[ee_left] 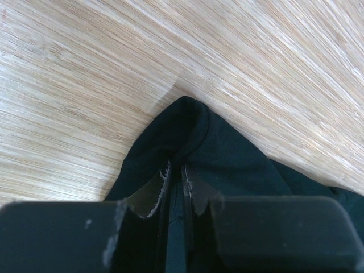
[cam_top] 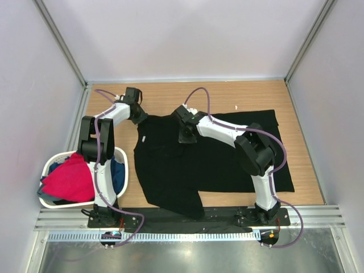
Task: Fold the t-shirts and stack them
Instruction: Fold the tshirt
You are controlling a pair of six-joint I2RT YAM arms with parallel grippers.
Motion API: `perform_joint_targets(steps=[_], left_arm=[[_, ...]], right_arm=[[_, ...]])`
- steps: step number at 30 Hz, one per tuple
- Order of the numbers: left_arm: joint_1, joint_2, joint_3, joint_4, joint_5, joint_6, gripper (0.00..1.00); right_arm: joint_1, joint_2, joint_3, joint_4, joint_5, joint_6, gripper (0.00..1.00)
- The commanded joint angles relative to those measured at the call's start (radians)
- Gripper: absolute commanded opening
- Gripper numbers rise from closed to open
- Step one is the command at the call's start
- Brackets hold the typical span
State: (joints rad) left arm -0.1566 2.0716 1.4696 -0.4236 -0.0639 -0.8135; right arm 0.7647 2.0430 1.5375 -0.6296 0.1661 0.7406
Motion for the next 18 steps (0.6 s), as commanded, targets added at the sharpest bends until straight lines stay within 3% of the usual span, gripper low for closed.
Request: perform_joint_targets(steps=[1,10,12,13,17,18], left_arm=[[0.008,0.012,0.035,-0.007,-0.031,0.027,0.12],[0.009,0.001,0.041,-0.026,-0.080,0.042,0.11],[0.009,-0.002,0.040,-0.027,-0.080,0.045,0.11],[0.008,-0.005,0.041,-0.029,-0.076,0.048,0.11],[-0.006,-0.044,0.049,-0.046,-0.070,0.073,0.19],[-0.012,-0.069,0.054,-0.049,-0.071,0.095,0.29]], right_arm=[[0.002,-0.020,0.091,-0.086,0.042,-0.021,0.10],[0.004,-0.010,0.110,-0.226,0.067,-0.066,0.11],[0.005,-0.009,0.118,-0.246,0.066,-0.070,0.26],[0.007,-0.010,0.119,-0.261,0.062,-0.072,0.43],[0.008,-0.050,0.116,-0.265,0.050,-0.075,0.61],[0.008,-0.059,0.118,-0.263,0.044,-0.075,0.63]])
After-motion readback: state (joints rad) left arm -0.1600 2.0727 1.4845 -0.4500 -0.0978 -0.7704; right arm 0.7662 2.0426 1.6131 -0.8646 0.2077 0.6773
